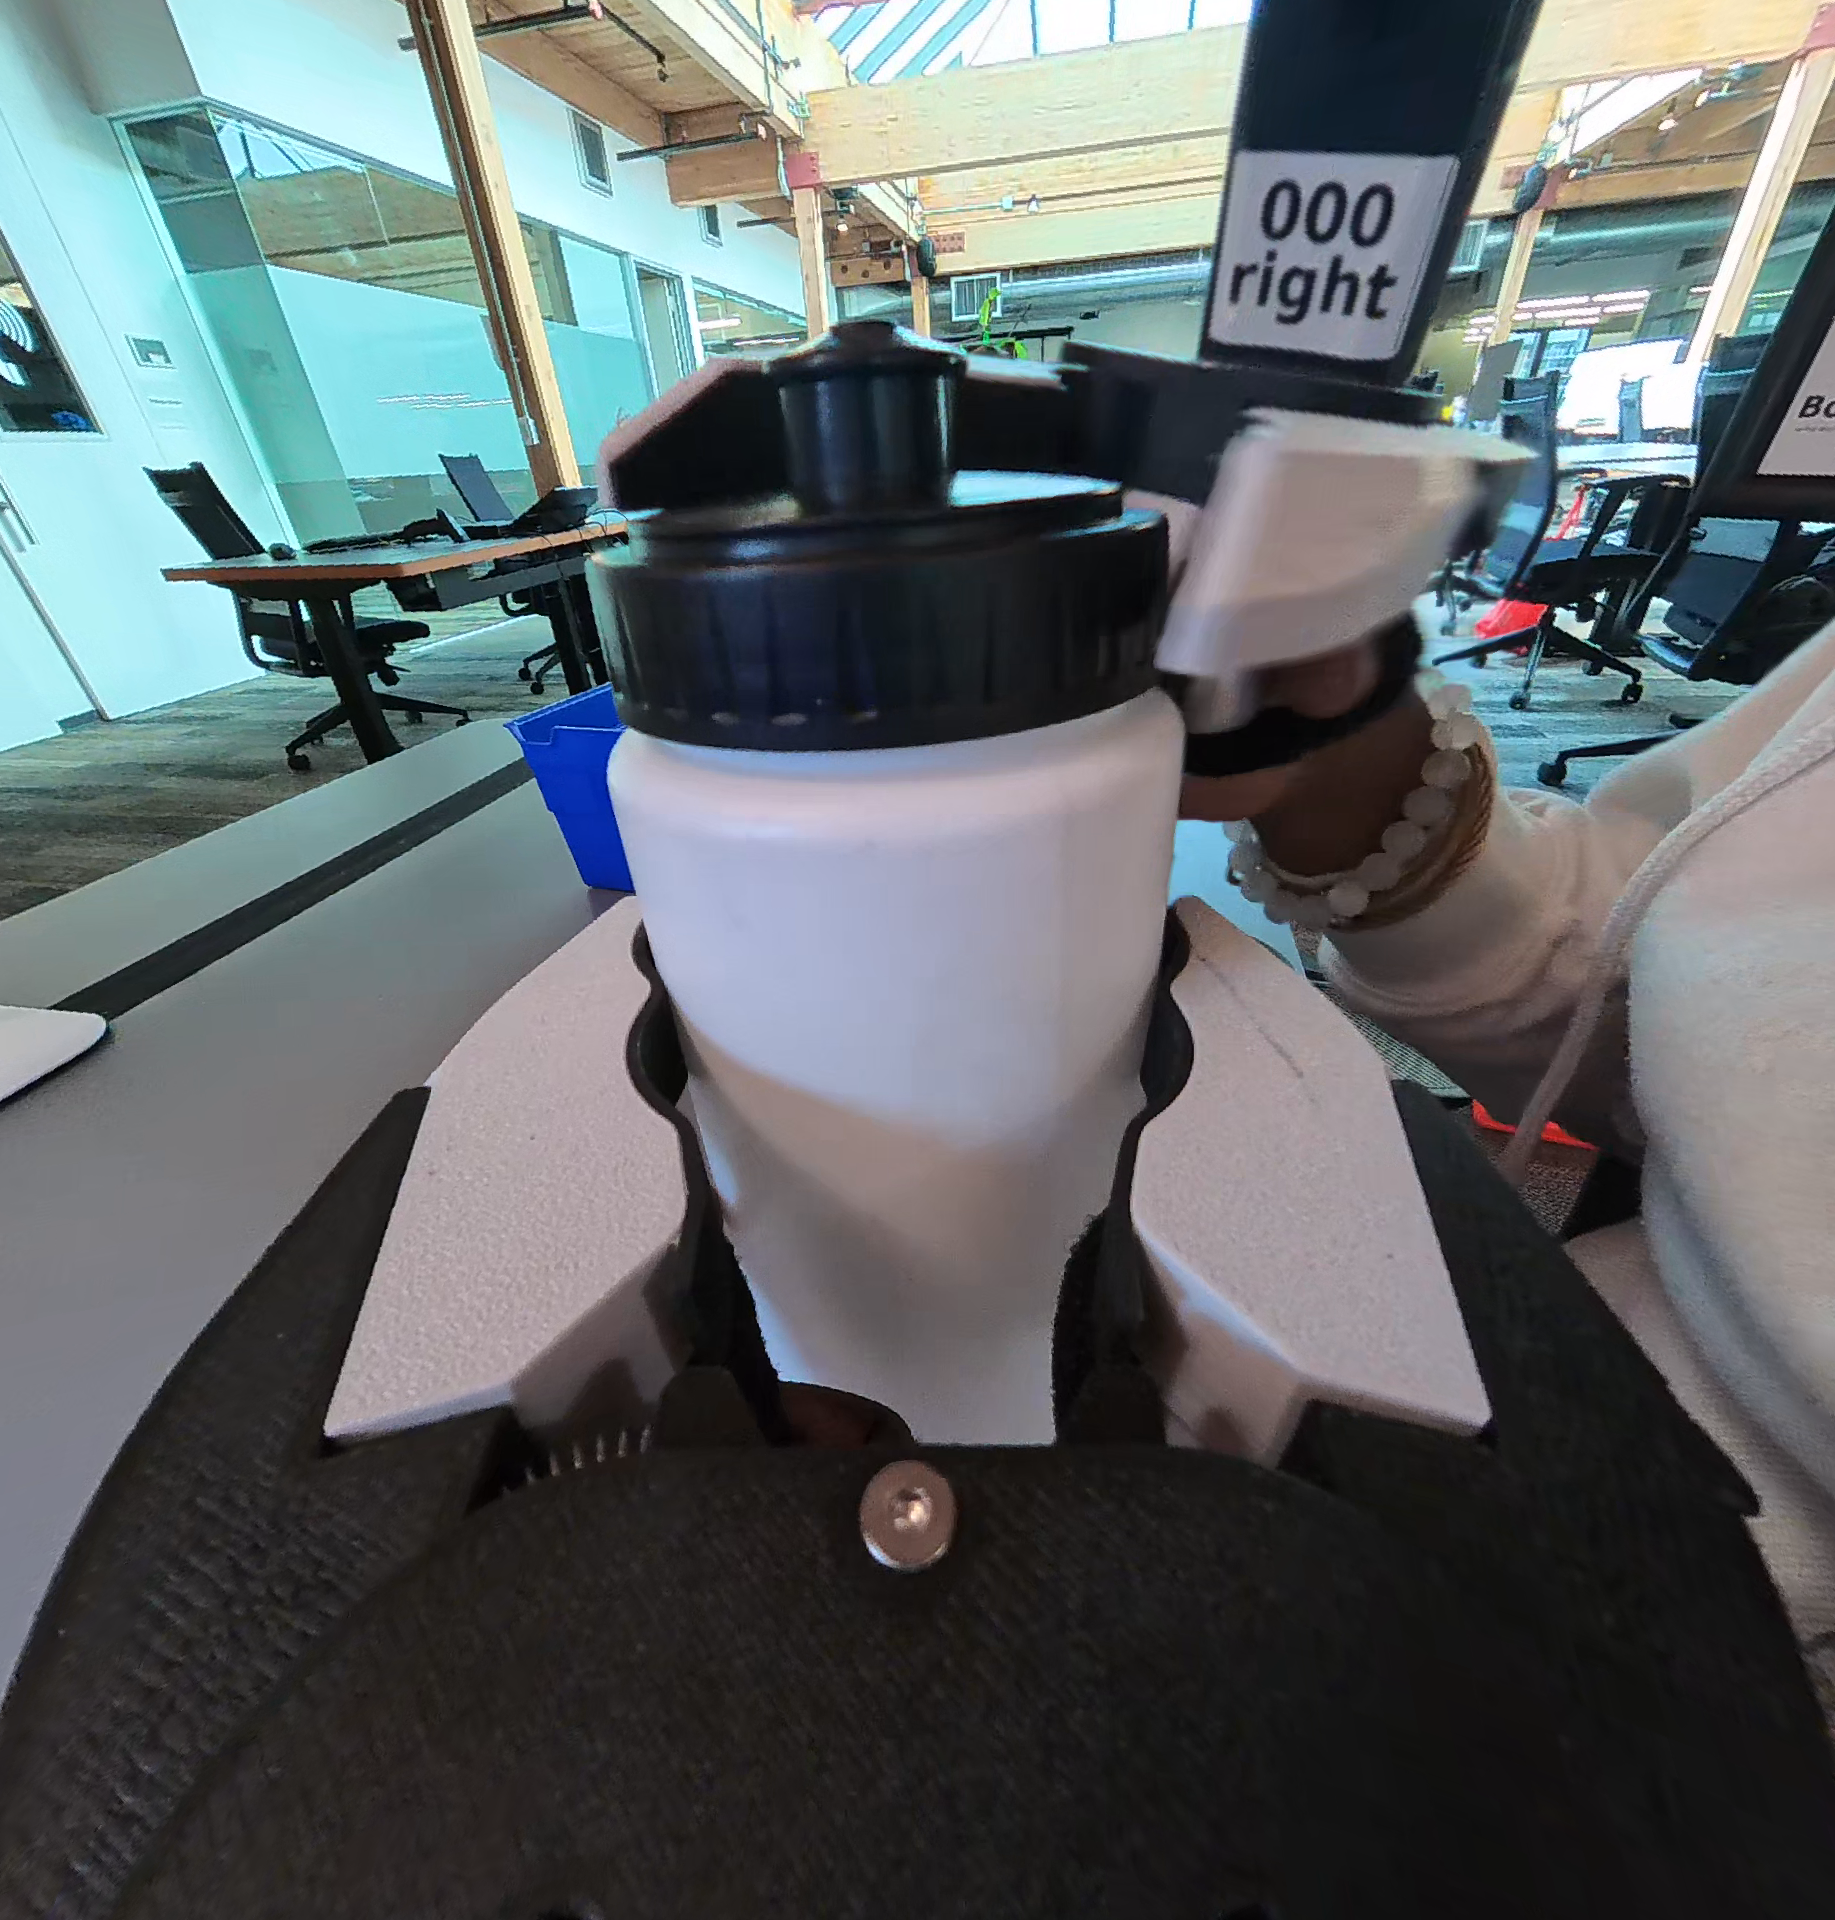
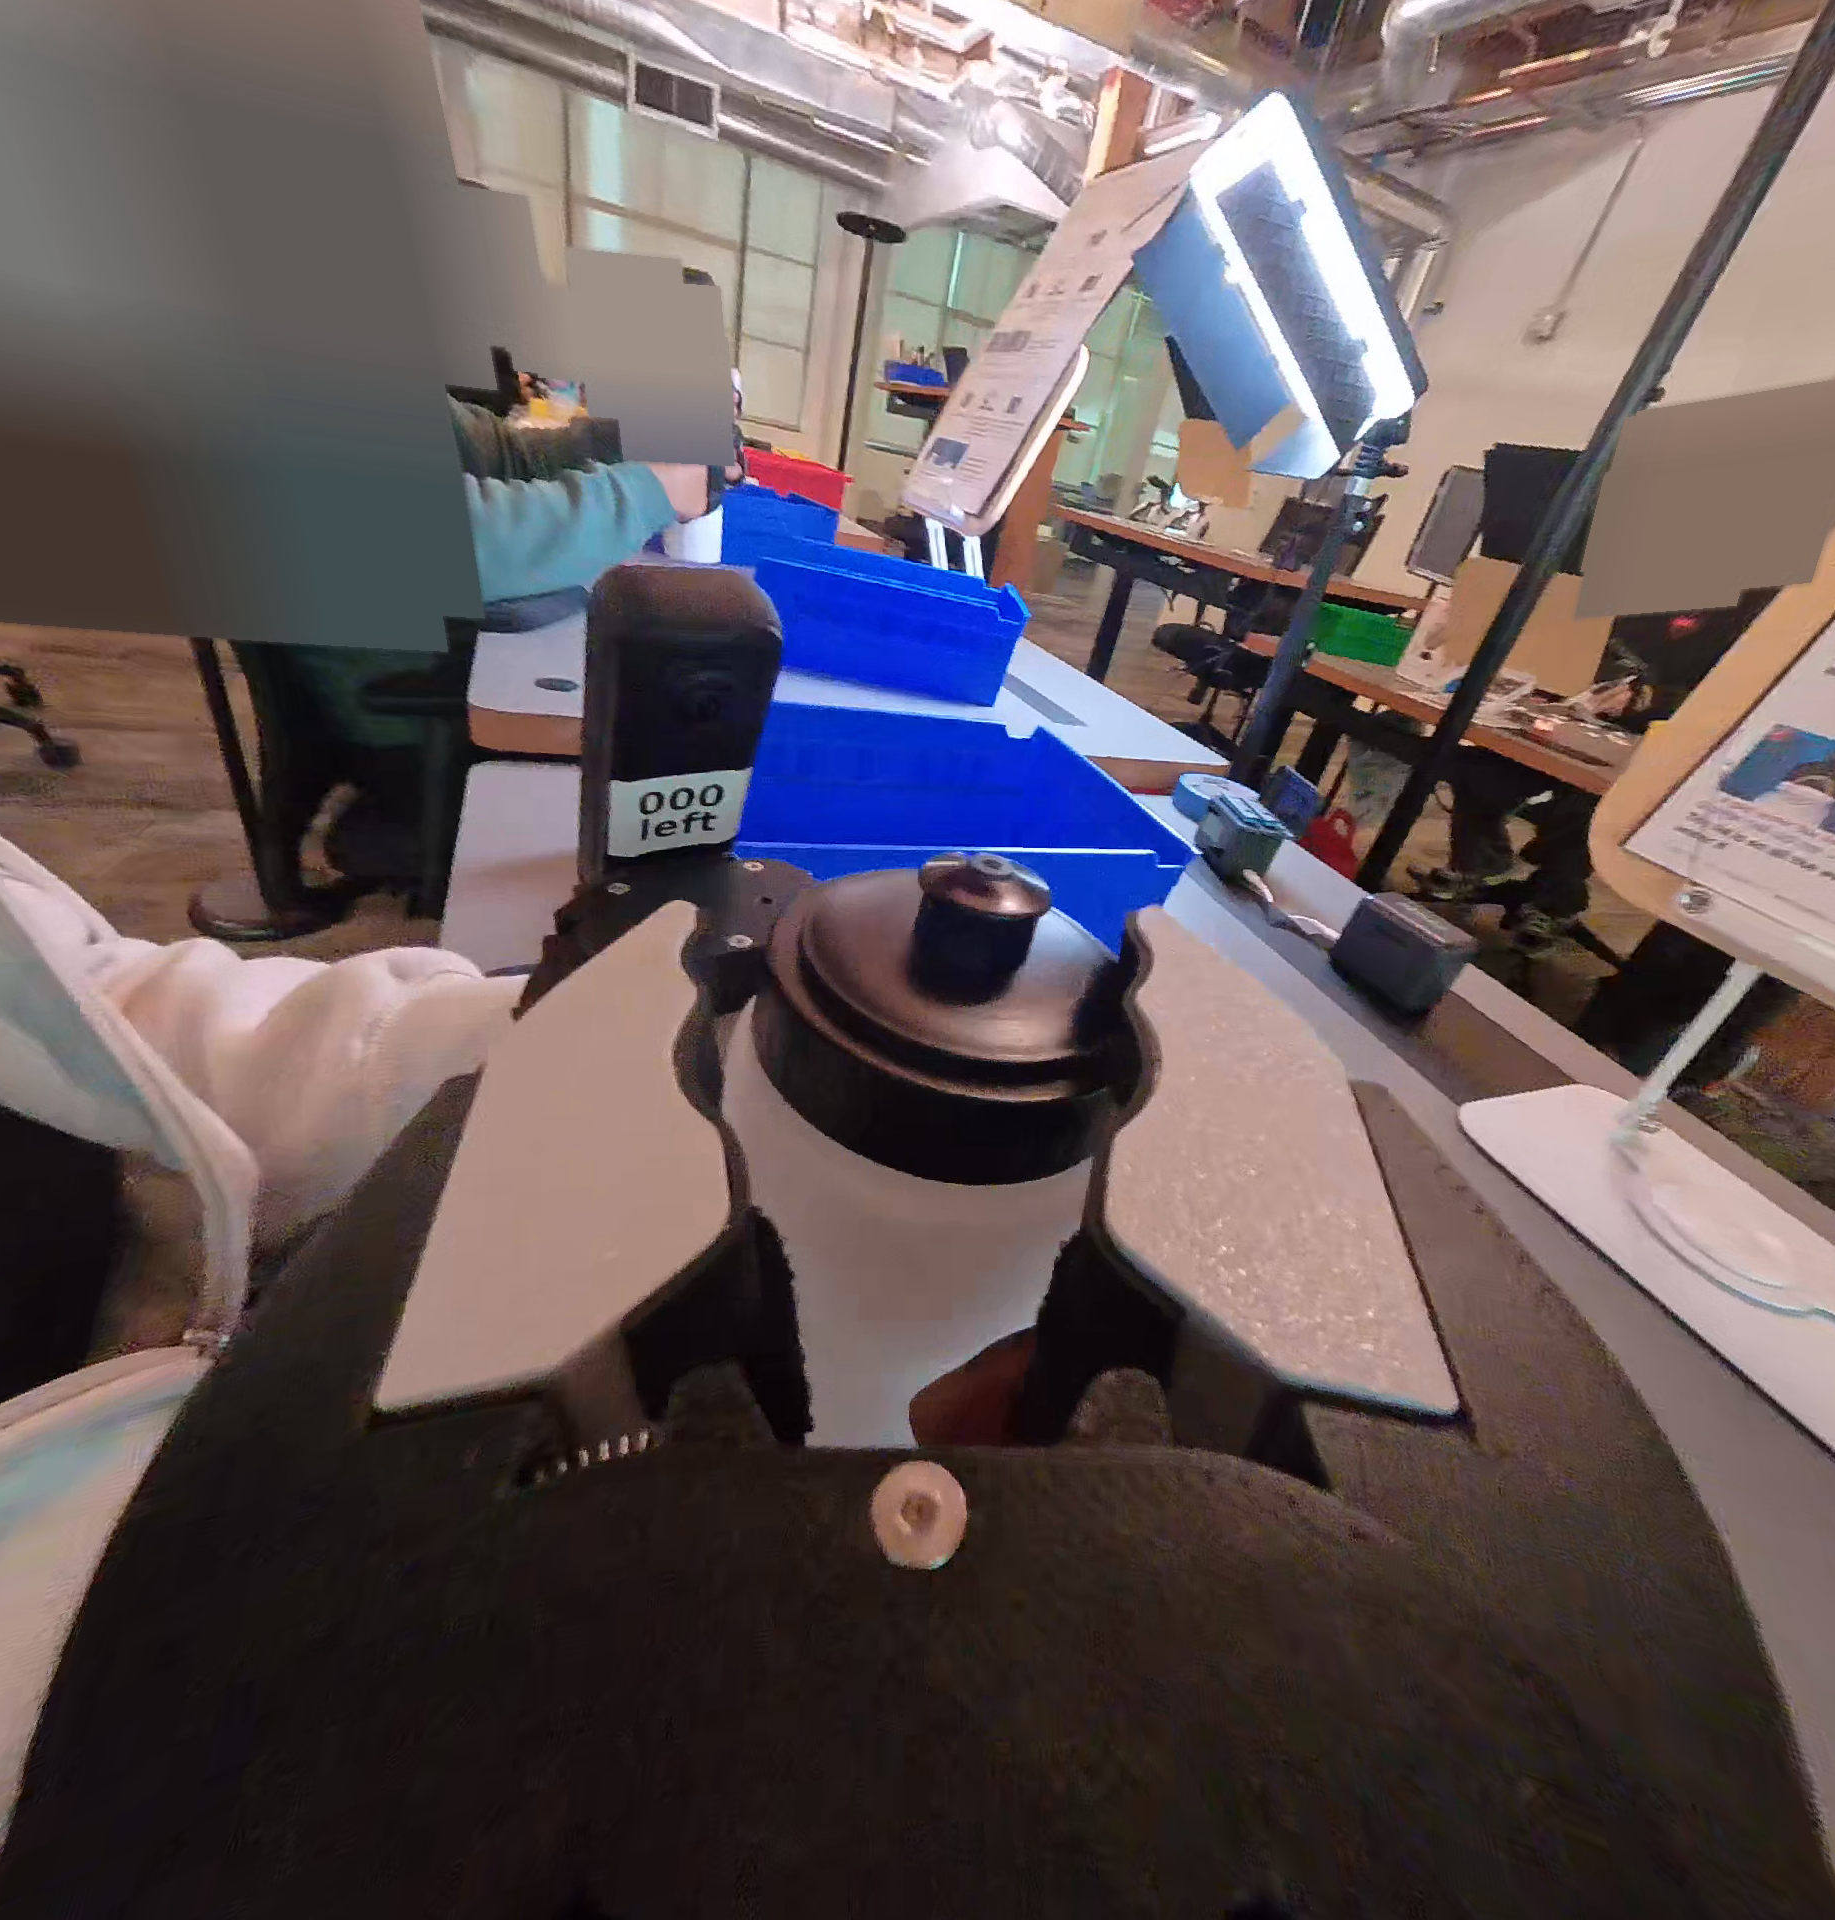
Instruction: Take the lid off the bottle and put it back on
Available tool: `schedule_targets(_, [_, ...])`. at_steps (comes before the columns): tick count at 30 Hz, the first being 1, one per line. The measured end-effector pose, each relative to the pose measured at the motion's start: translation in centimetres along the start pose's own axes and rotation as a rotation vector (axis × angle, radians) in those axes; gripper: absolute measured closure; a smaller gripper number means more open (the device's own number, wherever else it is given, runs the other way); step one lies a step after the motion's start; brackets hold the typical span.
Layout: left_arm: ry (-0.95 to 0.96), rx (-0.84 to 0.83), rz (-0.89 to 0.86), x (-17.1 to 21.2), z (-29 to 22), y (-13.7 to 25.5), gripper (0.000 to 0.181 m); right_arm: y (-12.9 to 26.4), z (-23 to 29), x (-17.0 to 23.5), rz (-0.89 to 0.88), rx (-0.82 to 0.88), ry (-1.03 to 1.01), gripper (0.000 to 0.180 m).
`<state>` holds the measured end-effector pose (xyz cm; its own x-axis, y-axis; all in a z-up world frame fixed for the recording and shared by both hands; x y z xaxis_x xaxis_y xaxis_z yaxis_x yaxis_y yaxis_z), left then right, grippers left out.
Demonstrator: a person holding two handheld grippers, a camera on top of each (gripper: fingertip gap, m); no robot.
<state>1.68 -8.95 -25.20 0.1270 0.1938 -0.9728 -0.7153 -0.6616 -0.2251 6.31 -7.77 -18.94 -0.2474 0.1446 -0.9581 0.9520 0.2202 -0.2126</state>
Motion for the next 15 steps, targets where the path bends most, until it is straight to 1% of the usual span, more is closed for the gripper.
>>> schedule_targets(1, [0.001, -0.002, -0.001, 0.0, 0.0, 0.0, 0.093, 0.0, -0.4, 0.0, 0.009, 0.002, 0.017, 0.113])
schedule_targets(5, [0.009, -0.004, -0.003, 0.0, 0.1, 0.1, 0.093, -0.1, -0.9, 0.0, 0.031, -0.138, -0.023, 0.113])
schedule_targets(10, [-0.007, 0.027, 0.003, 0.0, -0.2, 0.0, 0.093, 0.0, -1.5, -0.2, 0.058, -0.490, -0.032, 0.115])
schedule_targets(12, [-0.003, 0.022, 0.003, 0.0, -0.2, 0.0, 0.093, -0.1, -1.8, -0.1, 0.039, -0.592, -0.021, 0.115])
schedule_targets(13, [0.003, 0.017, 0.003, 0.0, -0.1, 0.0, 0.093, -0.3, -1.9, -0.1, 0.036, -0.616, -0.034, 0.115])
schedule_targets(15, [0.010, 0.010, 0.002, 0.0, 0.1, 0.1, 0.093, -0.4, -2.1, 0.0, 0.041, -0.607, -0.051, 0.114])
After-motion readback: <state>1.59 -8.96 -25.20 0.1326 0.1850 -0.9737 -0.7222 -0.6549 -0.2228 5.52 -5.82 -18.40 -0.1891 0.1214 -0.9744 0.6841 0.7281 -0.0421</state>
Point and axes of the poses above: each gripper's, where its closed fingertips meet, y back along the fingers, x out of its underside, z = x × y across the jaws, the point moved 5 cm from there along y, back along the fingers, and after that the axes turned 12 degrees about -z, right-handed, at the moved point
